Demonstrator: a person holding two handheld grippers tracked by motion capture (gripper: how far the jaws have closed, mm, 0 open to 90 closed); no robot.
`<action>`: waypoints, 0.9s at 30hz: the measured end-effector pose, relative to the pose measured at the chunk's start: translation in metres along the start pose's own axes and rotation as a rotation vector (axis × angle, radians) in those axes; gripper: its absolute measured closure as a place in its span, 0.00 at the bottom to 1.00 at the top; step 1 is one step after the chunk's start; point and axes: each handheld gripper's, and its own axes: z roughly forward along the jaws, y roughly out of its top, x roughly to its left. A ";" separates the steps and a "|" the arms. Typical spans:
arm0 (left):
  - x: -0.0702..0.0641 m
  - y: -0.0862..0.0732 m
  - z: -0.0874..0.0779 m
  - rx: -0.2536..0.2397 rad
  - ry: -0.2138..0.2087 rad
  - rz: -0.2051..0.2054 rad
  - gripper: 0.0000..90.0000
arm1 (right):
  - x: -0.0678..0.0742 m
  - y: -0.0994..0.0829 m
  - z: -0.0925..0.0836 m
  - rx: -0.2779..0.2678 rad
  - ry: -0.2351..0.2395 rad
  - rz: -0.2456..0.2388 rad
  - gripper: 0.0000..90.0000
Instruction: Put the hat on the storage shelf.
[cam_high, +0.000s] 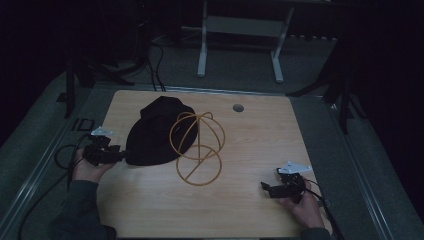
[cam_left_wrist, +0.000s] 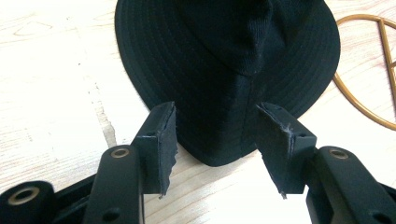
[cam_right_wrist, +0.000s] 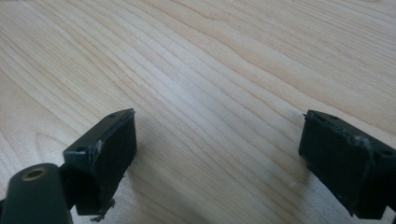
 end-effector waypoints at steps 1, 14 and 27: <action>0.000 0.000 -0.001 -0.001 -0.001 0.002 0.55 | 0.000 0.000 0.000 -0.001 0.000 0.000 0.12; -0.003 0.012 -0.008 -0.002 -0.008 0.028 0.56 | 0.000 0.000 0.000 -0.001 0.000 -0.001 0.12; -0.008 0.020 -0.010 0.030 -0.027 0.071 0.56 | 0.000 0.000 0.000 -0.001 0.000 -0.001 0.12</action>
